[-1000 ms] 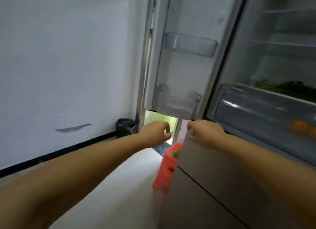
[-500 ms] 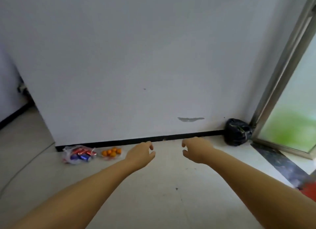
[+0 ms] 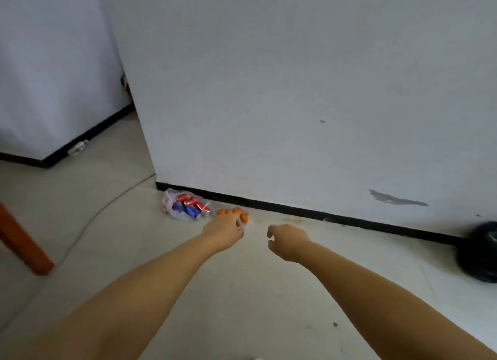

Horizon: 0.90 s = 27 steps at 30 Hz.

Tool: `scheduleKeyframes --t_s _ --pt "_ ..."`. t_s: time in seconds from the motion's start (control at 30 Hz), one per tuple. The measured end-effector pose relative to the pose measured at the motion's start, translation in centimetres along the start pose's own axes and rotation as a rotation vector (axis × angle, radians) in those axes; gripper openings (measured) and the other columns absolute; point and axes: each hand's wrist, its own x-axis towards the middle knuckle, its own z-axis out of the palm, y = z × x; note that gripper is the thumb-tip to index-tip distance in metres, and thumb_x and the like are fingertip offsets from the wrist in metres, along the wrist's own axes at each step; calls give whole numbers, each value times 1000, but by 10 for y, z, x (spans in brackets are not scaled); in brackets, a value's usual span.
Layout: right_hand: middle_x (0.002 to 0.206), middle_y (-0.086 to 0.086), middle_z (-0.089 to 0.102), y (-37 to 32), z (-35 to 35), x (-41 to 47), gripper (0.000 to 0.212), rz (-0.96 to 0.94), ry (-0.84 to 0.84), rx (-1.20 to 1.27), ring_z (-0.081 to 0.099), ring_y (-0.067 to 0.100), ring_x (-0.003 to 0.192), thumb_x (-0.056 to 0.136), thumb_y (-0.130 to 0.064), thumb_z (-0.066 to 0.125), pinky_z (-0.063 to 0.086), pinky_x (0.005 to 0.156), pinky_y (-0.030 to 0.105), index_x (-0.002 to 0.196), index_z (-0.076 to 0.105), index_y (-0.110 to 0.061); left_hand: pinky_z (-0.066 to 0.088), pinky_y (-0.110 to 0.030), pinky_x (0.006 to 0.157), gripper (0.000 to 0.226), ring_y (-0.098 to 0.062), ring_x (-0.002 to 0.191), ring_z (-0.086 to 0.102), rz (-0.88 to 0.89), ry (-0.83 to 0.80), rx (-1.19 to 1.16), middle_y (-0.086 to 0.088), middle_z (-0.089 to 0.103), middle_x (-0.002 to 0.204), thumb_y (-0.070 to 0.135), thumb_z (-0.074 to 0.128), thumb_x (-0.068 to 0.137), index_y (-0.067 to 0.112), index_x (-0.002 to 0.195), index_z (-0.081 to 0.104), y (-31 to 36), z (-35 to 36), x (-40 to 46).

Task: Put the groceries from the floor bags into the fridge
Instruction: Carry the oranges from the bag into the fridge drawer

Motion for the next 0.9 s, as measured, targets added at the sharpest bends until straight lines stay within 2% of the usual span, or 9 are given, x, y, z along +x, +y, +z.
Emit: scheduleKeyframes --t_s 0.13,0.3,0.4,0.5,0.63,0.73,0.83,0.9 --pt "125 10 57 1 -33 93 34 -60 -50 15 56 28 111 95 -28 43 46 86 36 127 51 -17 47 -35 89 22 -25 102 60 -131 -45 -77 -9 63 113 29 51 90 15 106 56 -38 -15 70" --pt "123 9 57 1 -44 197 32 -29 -133 8 57 28 109 94 -27 43 46 85 35 123 53 -16 45 -30 88 25 -20 100 59 -200 -106 -94 -6 62 113 30 50 93 17 113 56 -83 -32 150" --pt "123 9 57 0 -42 264 34 -2 -169 26 57 27 108 94 -26 41 47 83 35 126 50 -17 45 -27 84 20 -16 94 57 -185 -127 -80 -6 63 108 27 50 93 15 108 58 -115 -47 215" --pt "123 9 58 -2 -44 328 42 89 -155 142 59 27 107 95 -26 42 49 85 36 136 39 -20 45 -26 80 19 -15 90 58 -141 -179 -57 0 58 97 26 53 92 16 106 59 -144 -65 283" --pt "125 10 58 -10 -47 399 48 235 -174 298 59 27 109 95 -27 45 50 89 36 141 33 -19 46 -31 86 22 -19 98 59 -121 -297 23 -3 63 108 30 53 91 18 108 58 -177 -89 367" --pt "118 10 61 -15 -45 444 47 283 -198 359 60 28 104 94 -29 43 52 84 36 139 34 -19 47 -32 85 21 -23 101 61 -126 -350 52 -4 65 112 31 51 90 18 106 58 -194 -96 426" --pt "116 8 63 -9 -36 486 44 312 -213 392 61 26 102 94 -28 43 49 79 32 137 37 -21 46 -29 80 21 -23 99 61 -104 -404 61 -4 64 111 31 52 89 17 104 60 -201 -83 478" --pt "115 6 63 -1 -19 521 41 333 -214 427 62 23 101 94 -28 43 50 80 31 135 39 -22 47 -31 82 23 -23 99 61 -89 -428 40 -5 64 110 30 50 90 17 105 60 -206 -58 514"
